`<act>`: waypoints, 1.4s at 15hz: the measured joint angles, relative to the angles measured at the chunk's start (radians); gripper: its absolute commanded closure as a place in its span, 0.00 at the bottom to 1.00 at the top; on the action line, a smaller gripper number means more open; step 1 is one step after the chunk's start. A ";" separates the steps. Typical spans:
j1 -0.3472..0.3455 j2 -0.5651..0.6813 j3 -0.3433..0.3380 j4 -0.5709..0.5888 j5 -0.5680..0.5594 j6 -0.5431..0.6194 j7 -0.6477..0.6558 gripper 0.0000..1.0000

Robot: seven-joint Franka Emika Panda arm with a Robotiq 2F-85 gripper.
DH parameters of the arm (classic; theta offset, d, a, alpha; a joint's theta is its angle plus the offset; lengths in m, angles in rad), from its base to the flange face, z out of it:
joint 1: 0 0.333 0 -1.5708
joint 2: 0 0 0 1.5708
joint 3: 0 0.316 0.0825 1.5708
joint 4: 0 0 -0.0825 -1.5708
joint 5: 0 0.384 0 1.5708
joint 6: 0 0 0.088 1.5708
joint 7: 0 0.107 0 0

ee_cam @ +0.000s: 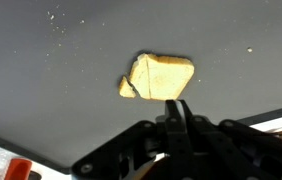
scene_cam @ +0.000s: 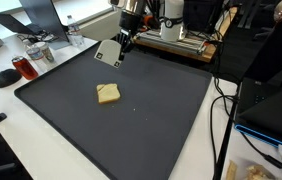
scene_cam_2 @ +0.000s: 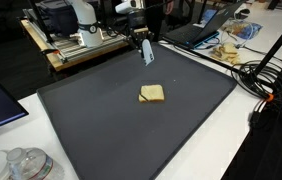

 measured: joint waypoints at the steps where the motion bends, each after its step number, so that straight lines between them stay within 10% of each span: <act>1: -0.036 0.000 0.032 0.018 0.031 0.016 -0.065 0.99; 10: -0.405 0.214 0.406 0.368 0.234 0.374 -0.619 0.99; 16: -0.362 0.408 0.349 0.675 0.292 0.680 -0.893 0.99; 21: -0.290 0.525 0.271 0.704 0.292 0.666 -1.037 0.99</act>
